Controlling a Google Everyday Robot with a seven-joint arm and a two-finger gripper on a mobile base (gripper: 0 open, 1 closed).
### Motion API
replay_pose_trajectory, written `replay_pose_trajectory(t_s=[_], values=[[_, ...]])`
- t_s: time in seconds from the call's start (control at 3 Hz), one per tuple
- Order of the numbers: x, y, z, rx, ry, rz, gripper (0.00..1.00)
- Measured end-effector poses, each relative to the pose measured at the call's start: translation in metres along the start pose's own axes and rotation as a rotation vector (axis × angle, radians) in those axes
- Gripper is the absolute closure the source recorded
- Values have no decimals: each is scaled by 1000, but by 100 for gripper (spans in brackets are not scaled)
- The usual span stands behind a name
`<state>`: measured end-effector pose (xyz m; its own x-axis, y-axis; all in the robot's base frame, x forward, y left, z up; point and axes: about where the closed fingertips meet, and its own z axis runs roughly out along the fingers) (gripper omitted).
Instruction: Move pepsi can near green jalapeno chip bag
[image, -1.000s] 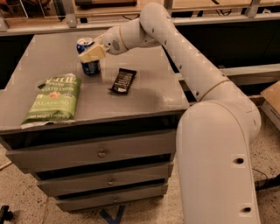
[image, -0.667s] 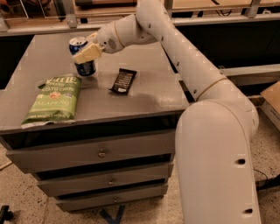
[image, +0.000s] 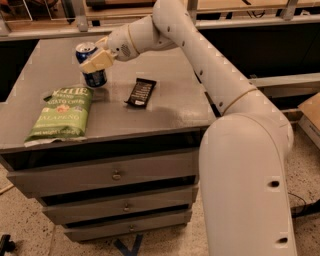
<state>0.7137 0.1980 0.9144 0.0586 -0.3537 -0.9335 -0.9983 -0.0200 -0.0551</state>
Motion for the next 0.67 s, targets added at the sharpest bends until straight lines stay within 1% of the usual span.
replay_pose_trajectory(t_s=[0.33,0.67], values=[[0,1,4,-7,0,1,15],[0,2,7,-11,0,1,0]])
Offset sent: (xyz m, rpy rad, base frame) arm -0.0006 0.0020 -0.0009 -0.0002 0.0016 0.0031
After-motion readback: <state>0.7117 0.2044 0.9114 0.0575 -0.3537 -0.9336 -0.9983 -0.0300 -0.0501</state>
